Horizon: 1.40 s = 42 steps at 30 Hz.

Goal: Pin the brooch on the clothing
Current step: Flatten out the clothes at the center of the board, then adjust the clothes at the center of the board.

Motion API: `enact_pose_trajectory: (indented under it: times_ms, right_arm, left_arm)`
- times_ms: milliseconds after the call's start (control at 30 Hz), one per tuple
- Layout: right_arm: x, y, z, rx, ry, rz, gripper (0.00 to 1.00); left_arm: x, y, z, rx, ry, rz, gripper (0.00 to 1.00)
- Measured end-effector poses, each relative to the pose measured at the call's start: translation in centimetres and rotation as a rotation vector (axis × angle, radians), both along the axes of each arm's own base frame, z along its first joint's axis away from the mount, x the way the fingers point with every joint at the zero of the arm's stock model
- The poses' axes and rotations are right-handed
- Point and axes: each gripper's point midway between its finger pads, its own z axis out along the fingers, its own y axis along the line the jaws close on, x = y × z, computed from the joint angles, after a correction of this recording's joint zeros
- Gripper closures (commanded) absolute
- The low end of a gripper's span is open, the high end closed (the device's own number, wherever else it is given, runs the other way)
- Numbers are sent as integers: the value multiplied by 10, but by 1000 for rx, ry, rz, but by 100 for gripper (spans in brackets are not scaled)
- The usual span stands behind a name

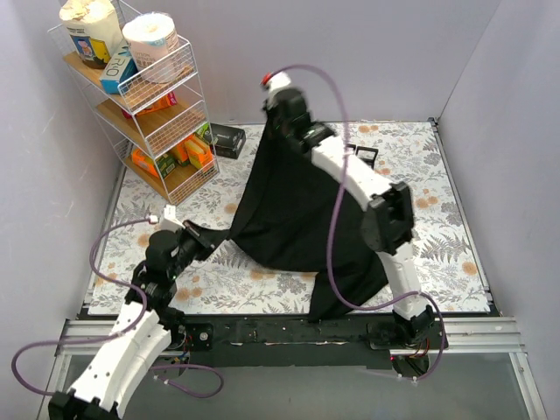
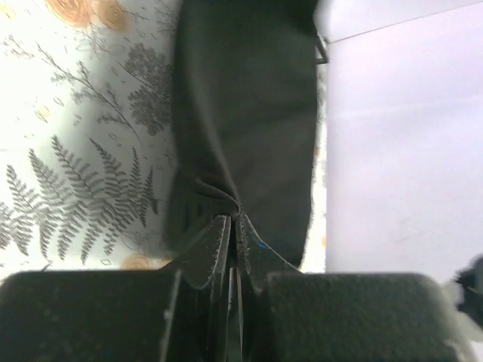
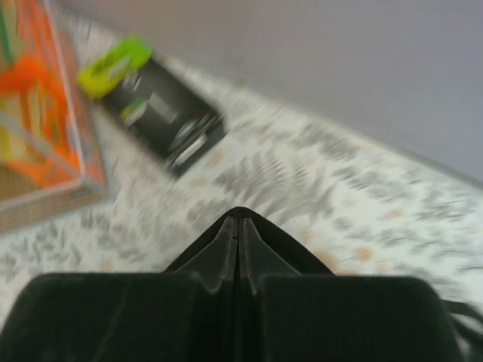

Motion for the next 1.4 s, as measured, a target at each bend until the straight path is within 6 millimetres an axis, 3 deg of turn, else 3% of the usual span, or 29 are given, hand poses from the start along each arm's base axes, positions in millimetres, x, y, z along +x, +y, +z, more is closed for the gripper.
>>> enact_pose_trajectory:
  times_ms: [67, 100, 133, 167, 233, 300, 333, 400, 533, 633, 700, 800, 867, 933, 1033, 1133, 1233, 1400]
  right_arm:
    - [-18, 47, -69, -78, 102, 79, 71]
    - [-28, 63, -94, -104, 143, 110, 53]
    - [-47, 84, -127, -150, 194, 159, 7]
    - [-60, 96, -145, -171, 228, 188, 4]
    - [-92, 115, -174, -223, 287, 262, 2]
    - [-117, 121, -185, -245, 326, 309, 2]
    - [-126, 117, -184, -249, 338, 318, 2]
    - [-142, 94, -179, -259, 365, 314, 2]
    - [-164, 19, -136, -186, 378, 236, 4]
    - [-165, -44, -99, -50, 354, 142, 4]
    - [-160, -89, -94, 6, 355, 42, 4]
    - [-158, -143, -122, 20, 420, -89, 3]
    - [-166, -176, -160, -7, 522, -180, 3]
    - [-178, -200, -190, -39, 612, -245, 2]
    - [-196, -230, -219, -60, 711, -329, 2]
    - [-204, -247, -233, -64, 749, -382, 11]
    - [-207, -254, -239, -63, 763, -406, 16]
    - [-210, -255, -250, -62, 788, -417, 15]
  left_arm:
    - [-11, 1, -3, -56, -2, 12, 100]
    - [-15, 1, -2, -80, -8, 13, 96]
    - [-17, 1, 0, -96, -11, 12, 89]
    - [-19, 0, 1, -108, -10, 8, 59]
    - [-22, -2, 0, -114, -1, -8, 30]
    - [-25, -6, -4, -112, 20, -35, 4]
    - [-26, -7, -8, -102, 34, -49, 2]
    - [-27, -8, -15, -74, 68, -64, 2]
    - [-21, -7, -13, 0, 75, -80, 2]
    - [-8, -8, 3, 84, 32, -105, 2]
    - [3, -10, 12, 144, 7, -132, 2]
    - [22, -19, 10, 232, 12, -196, 2]
    - [30, -30, -7, 299, 51, -257, 2]
    - [25, -48, -31, 369, 107, -345, 2]
    - [2, -81, -63, 448, 165, -507, 2]
    - [-19, -103, -81, 482, 188, -616, 2]
    - [-27, -116, -85, 481, 166, -658, 2]
    - [-40, -127, -95, 454, 143, -693, 2]
